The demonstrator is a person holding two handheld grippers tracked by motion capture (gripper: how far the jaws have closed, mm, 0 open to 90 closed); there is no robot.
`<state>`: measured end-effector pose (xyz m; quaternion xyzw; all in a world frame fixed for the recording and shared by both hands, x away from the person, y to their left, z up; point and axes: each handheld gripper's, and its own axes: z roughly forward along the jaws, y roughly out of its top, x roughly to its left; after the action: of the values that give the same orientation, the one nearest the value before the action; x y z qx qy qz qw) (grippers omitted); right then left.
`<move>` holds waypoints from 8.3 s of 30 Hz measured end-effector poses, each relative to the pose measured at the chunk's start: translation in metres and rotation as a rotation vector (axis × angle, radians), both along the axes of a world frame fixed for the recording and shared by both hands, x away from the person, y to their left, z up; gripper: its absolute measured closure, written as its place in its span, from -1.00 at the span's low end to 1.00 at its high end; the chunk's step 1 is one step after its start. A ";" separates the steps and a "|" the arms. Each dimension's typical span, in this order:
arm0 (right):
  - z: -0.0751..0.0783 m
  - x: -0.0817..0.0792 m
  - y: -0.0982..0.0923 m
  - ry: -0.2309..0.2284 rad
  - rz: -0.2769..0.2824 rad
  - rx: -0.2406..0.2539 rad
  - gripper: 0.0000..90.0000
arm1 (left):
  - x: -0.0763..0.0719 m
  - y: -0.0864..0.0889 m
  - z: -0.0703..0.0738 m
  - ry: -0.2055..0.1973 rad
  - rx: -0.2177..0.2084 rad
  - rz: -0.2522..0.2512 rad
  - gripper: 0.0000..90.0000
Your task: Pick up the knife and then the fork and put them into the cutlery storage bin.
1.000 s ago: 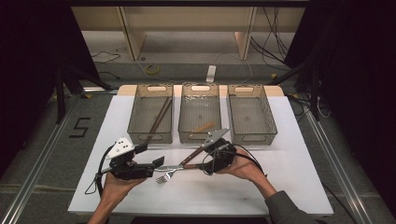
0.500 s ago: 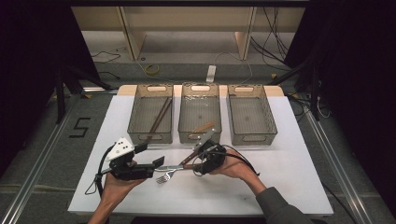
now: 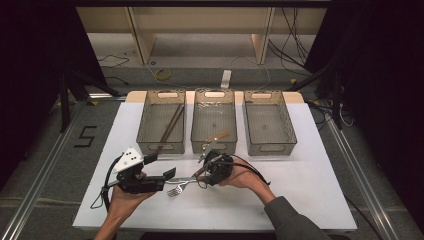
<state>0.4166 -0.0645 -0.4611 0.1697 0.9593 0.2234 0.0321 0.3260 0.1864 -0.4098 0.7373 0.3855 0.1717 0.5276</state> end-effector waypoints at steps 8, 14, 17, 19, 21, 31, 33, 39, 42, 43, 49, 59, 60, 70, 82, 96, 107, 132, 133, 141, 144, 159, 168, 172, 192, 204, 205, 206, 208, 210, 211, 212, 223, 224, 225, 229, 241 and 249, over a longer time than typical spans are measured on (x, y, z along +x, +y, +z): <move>-0.005 0.001 0.004 0.008 0.019 -0.044 0.37 | 0.000 0.000 0.000 -0.004 0.003 0.001 -0.66; -0.004 0.001 0.003 0.020 0.008 -0.047 0.44 | 0.000 0.000 0.000 -0.005 0.003 0.003 -0.66; -0.004 -0.001 0.004 -0.002 0.017 -0.058 0.47 | 0.000 0.000 0.000 -0.006 0.004 0.005 -0.66; -0.004 -0.003 0.005 -0.006 0.029 -0.070 0.50 | 0.000 0.000 0.000 -0.006 0.003 0.006 -0.66; -0.004 -0.004 0.006 -0.010 0.034 -0.075 0.52 | 0.000 0.000 0.000 -0.006 0.001 0.007 -0.66; -0.002 -0.007 0.012 -0.015 0.063 -0.115 0.69 | 0.000 0.001 0.000 -0.004 0.000 0.015 -0.66; -0.002 -0.008 0.012 -0.017 0.061 -0.123 0.69 | 0.000 0.001 0.000 -0.004 0.001 0.016 -0.66; -0.002 -0.010 0.013 -0.036 0.065 -0.120 0.71 | 0.000 0.001 0.000 -0.005 0.002 0.017 -0.66; 0.000 -0.011 0.011 -0.033 0.079 -0.116 0.71 | 0.000 0.002 0.001 -0.007 0.004 0.018 -0.65; 0.000 -0.012 0.011 -0.032 0.066 -0.101 0.71 | 0.000 0.002 0.001 -0.008 0.004 0.018 -0.65; 0.009 -0.011 0.003 -0.032 0.071 -0.055 0.71 | 0.000 0.002 0.001 -0.007 0.001 0.018 -0.65; 0.026 -0.013 -0.018 -0.038 0.043 0.044 0.71 | -0.001 0.002 0.001 -0.008 0.001 0.017 -0.65; 0.027 -0.013 -0.020 -0.039 0.035 0.052 0.71 | -0.001 0.002 0.001 -0.007 0.001 0.015 -0.65; 0.046 -0.009 -0.045 -0.070 -0.014 0.122 0.71 | -0.001 0.004 0.001 -0.006 -0.016 0.014 -0.65; 0.065 0.001 -0.076 -0.111 -0.105 0.183 0.71 | -0.001 0.004 0.001 -0.004 -0.018 0.013 -0.65; 0.085 0.016 -0.126 -0.168 -0.255 0.254 0.71 | 0.000 0.006 0.001 0.016 -0.041 0.017 -0.65; 0.087 0.023 -0.146 -0.188 -0.328 0.262 0.71 | 0.000 0.006 0.000 0.019 -0.041 0.016 -0.65; 0.084 0.037 -0.179 -0.248 -0.534 0.283 0.71 | 0.001 0.007 0.000 0.022 -0.046 0.018 -0.65; 0.084 0.037 -0.180 -0.251 -0.540 0.285 0.71 | 0.001 0.007 0.000 0.022 -0.046 0.017 -0.65; 0.081 0.045 -0.189 -0.262 -0.593 0.295 0.71 | 0.001 0.007 0.000 0.023 -0.046 0.018 -0.65; 0.080 0.047 -0.191 -0.262 -0.610 0.292 0.71 | 0.001 0.007 0.000 0.022 -0.051 0.018 -0.66; 0.072 0.064 -0.188 -0.246 -0.663 0.247 0.71 | 0.001 0.007 0.000 0.022 -0.051 0.018 -0.66; 0.075 0.077 -0.184 -0.242 -0.691 0.201 0.70 | 0.001 0.007 0.000 0.023 -0.052 0.019 -0.65; 0.071 0.081 -0.184 -0.233 -0.709 0.188 0.70 | 0.000 0.007 0.000 0.022 -0.048 0.016 -0.65; 0.057 0.091 -0.178 -0.188 -0.738 0.115 0.70 | 0.001 0.006 0.000 0.028 -0.052 0.017 -0.65; 0.065 0.088 -0.174 -0.178 -0.723 0.173 0.03 | 0.001 0.006 0.000 0.029 -0.052 0.017 -0.65; 0.068 0.087 -0.172 -0.184 -0.715 0.186 0.01 | 0.001 0.006 0.000 0.029 -0.052 0.017 -0.65; 0.071 0.085 -0.170 -0.189 -0.703 0.201 -0.02 | 0.001 0.006 0.000 0.029 -0.052 0.018 -0.65; 0.077 0.080 -0.164 -0.209 -0.672 0.232 -0.04 | 0.001 0.006 0.000 0.028 -0.053 0.019 -0.65; 0.083 0.075 -0.156 -0.206 -0.645 0.263 -0.07 | 0.001 0.006 0.000 0.028 -0.054 0.019 -0.65; 0.085 0.072 -0.153 -0.207 -0.629 0.276 -0.08 | 0.001 0.006 0.000 0.026 -0.053 0.019 -0.65; 0.087 0.070 -0.149 -0.206 -0.615 0.290 -0.09 | 0.000 0.006 0.000 0.026 -0.052 0.019 -0.65; 0.093 0.042 -0.109 -0.153 -0.471 0.401 -0.13 | 0.000 0.007 0.000 0.023 -0.056 0.022 -0.66; 0.092 0.039 -0.104 -0.154 -0.454 0.402 -0.11 | 0.000 0.007 0.000 0.023 -0.055 0.022 -0.66; 0.091 0.037 -0.101 -0.155 -0.445 0.400 -0.10 | 0.000 0.007 0.000 0.022 -0.054 0.021 -0.66; 0.083 0.029 -0.085 -0.143 -0.397 0.388 0.02 | 0.000 0.007 0.001 0.021 -0.055 0.022 -0.66; 0.057 0.021 -0.051 -0.097 -0.280 0.346 0.62 | 0.000 0.007 0.001 0.019 -0.054 0.026 -0.66; 0.037 0.029 -0.034 -0.112 -0.268 0.291 0.99 | 0.000 0.007 0.001 0.020 -0.057 0.029 -0.66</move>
<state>0.4459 -0.0987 -0.4241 0.2859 0.8826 0.3623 0.0901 0.3261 0.1935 -0.4092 0.7179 0.4061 0.1611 0.5419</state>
